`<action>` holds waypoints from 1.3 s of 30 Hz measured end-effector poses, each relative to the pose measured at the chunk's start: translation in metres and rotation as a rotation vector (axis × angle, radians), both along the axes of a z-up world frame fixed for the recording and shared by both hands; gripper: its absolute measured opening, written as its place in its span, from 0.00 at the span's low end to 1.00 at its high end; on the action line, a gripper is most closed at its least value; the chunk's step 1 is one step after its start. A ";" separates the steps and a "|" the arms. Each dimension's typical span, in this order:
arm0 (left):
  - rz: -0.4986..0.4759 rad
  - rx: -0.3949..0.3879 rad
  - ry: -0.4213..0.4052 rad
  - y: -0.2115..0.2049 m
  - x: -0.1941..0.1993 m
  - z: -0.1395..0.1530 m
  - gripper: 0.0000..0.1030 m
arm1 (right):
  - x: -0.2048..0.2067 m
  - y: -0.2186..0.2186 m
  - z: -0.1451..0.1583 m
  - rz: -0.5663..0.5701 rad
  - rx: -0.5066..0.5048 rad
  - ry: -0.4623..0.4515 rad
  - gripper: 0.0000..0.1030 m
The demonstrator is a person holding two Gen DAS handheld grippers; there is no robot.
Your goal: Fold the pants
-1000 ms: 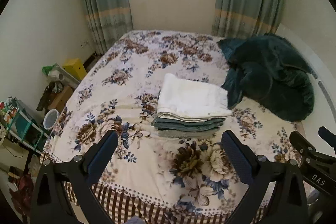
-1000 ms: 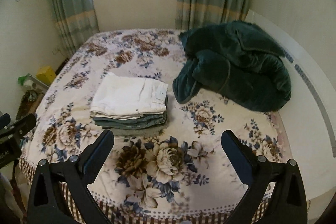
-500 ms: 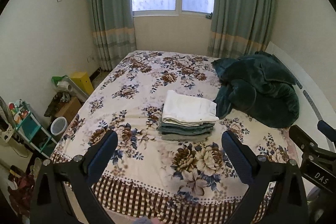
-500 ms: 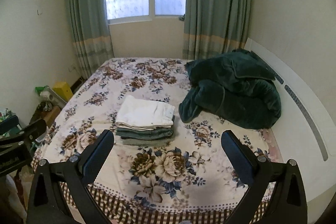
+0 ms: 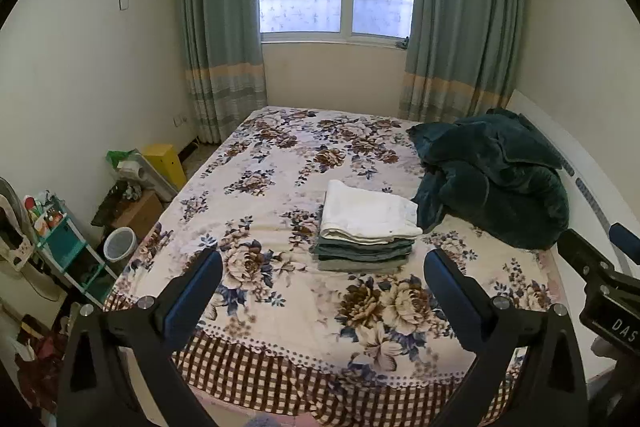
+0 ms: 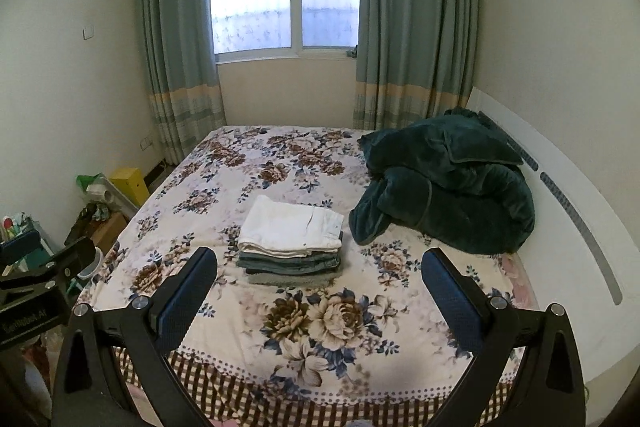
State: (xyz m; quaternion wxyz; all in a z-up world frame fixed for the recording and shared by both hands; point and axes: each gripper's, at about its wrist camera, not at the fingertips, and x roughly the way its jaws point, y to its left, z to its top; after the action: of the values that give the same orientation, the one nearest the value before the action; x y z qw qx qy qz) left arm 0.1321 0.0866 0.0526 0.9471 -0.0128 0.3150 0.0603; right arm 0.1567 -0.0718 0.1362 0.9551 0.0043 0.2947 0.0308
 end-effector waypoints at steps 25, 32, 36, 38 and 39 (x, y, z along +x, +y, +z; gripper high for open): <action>-0.013 0.011 -0.014 -0.002 0.005 0.012 1.00 | 0.016 0.011 -0.008 0.022 0.019 0.023 1.00; -0.013 0.007 -0.011 -0.002 0.002 0.014 1.00 | 0.012 0.013 -0.008 0.025 0.025 0.026 1.00; -0.017 0.005 -0.011 -0.001 0.002 0.013 1.00 | 0.012 0.012 -0.008 0.023 0.023 0.024 1.00; -0.014 0.005 -0.008 -0.001 0.000 0.013 1.00 | 0.013 0.012 -0.008 0.023 0.021 0.025 1.00; -0.012 0.006 -0.009 -0.002 -0.001 0.013 1.00 | 0.013 0.012 -0.008 0.023 0.021 0.025 1.00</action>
State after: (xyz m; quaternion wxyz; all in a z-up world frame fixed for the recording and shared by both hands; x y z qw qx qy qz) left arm 0.1308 0.0849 0.0655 0.9488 -0.0082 0.3107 0.0556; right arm 0.1692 -0.0596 0.1285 0.9508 0.0114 0.3062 0.0450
